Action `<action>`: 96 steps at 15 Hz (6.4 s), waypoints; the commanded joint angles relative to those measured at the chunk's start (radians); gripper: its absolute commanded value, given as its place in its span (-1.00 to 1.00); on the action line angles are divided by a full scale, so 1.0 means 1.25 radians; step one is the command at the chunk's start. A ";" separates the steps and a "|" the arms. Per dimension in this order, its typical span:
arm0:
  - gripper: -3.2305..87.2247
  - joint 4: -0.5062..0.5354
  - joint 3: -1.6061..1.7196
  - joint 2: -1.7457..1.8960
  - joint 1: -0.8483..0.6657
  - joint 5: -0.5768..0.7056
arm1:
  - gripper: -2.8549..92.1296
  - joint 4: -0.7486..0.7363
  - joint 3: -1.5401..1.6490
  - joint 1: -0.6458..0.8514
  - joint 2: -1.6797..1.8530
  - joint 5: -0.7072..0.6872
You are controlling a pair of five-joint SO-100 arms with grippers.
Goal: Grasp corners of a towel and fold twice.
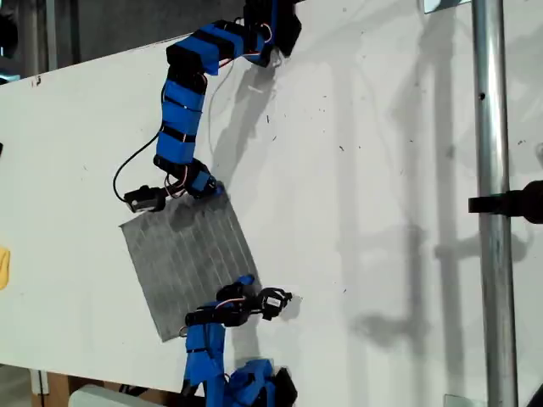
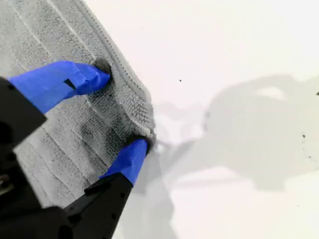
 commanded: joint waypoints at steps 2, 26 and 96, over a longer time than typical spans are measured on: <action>-0.99 -0.025 -0.001 0.040 0.018 -0.013 | -0.95 -0.007 -0.060 -0.020 0.066 0.009; -0.99 0.476 -0.436 0.187 -0.309 0.314 | -0.95 -0.048 -0.129 0.163 0.242 -0.126; -0.99 0.217 0.749 1.469 0.244 -0.006 | -0.36 -0.047 0.432 -0.042 0.555 0.395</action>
